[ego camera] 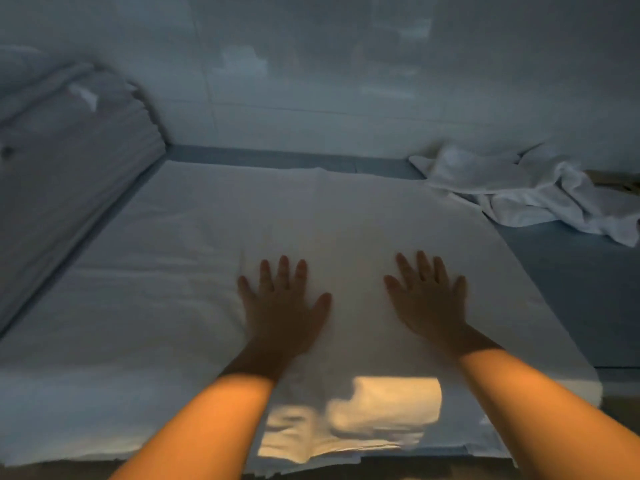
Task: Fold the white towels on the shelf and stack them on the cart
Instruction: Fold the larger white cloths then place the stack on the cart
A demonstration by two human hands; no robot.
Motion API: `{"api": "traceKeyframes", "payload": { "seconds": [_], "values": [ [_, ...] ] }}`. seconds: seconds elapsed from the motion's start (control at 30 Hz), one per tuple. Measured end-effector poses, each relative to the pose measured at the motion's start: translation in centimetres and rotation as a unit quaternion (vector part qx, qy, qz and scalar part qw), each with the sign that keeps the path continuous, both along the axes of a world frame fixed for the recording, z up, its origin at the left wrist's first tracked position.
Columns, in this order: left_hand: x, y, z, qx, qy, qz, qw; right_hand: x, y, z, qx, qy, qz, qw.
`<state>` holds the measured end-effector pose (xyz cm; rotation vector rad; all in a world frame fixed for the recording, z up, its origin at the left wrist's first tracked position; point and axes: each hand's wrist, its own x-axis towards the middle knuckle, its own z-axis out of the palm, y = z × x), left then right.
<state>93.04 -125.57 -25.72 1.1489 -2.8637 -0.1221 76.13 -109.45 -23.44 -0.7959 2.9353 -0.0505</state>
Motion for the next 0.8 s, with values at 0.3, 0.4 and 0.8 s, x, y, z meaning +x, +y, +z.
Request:
{"api": "traceKeyframes", "payload": {
  "seconds": [0.3, 0.4, 0.8],
  "values": [
    [2.7, 0.4, 0.4, 0.04, 0.026, -0.053, 0.997, 8.2, -7.1, 0.0, -0.069, 0.01, 0.146, 0.987],
    [6.5, -7.4, 0.9, 0.018, -0.009, 0.007, 1.0, 8.1, -7.5, -0.1, -0.043, -0.002, 0.116, 0.992],
    [11.3, -18.5, 0.7, 0.017, -0.021, 0.092, 0.995, 15.9, -18.6, -0.5, -0.01, 0.003, 0.355, 0.935]
  ]
}}
